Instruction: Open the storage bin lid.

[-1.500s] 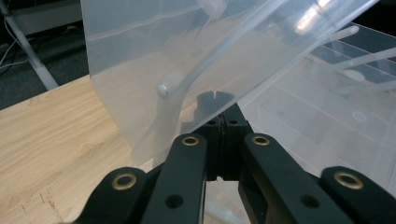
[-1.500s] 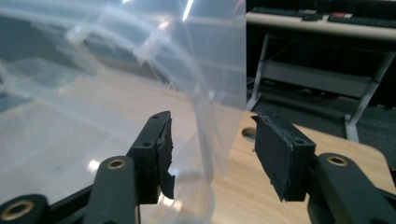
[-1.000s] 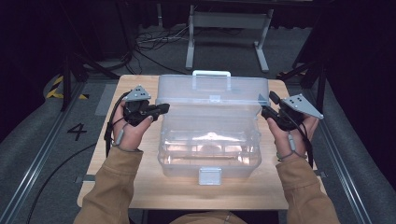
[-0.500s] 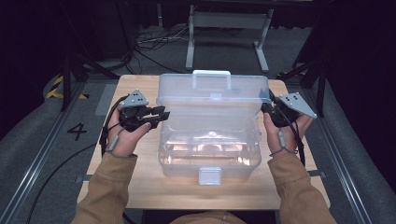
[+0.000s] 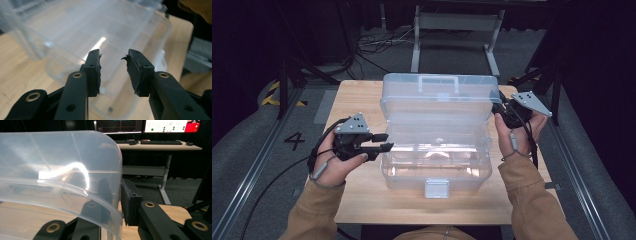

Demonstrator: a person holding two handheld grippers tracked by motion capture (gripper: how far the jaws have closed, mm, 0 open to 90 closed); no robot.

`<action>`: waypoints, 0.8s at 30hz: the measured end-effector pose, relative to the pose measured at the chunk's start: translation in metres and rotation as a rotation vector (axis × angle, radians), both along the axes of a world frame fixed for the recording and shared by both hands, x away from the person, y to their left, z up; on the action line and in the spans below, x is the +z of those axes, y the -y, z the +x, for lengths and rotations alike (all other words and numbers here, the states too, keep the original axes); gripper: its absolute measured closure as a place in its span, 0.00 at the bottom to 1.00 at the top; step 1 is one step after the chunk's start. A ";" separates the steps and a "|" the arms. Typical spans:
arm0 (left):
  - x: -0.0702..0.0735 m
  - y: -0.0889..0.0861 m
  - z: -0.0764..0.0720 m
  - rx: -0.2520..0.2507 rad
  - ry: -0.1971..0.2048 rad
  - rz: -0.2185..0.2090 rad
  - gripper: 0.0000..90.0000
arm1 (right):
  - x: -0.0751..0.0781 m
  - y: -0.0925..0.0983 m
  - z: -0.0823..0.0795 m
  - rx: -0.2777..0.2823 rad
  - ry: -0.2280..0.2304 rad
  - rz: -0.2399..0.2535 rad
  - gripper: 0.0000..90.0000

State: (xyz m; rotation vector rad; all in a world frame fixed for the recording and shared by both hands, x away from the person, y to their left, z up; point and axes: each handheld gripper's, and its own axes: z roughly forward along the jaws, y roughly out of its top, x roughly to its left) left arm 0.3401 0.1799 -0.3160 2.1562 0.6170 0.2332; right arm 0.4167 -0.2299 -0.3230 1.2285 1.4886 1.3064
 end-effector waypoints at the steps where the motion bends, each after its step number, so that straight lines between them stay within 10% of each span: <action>1: -0.001 0.000 -0.003 -0.021 -0.014 0.013 0.70 | 0.001 0.000 0.001 -0.004 -0.001 -0.004 0.87; 24: -0.041 0.030 -0.007 -0.200 -0.161 0.149 0.67 | 0.007 0.001 0.015 0.004 -0.036 -0.024 0.89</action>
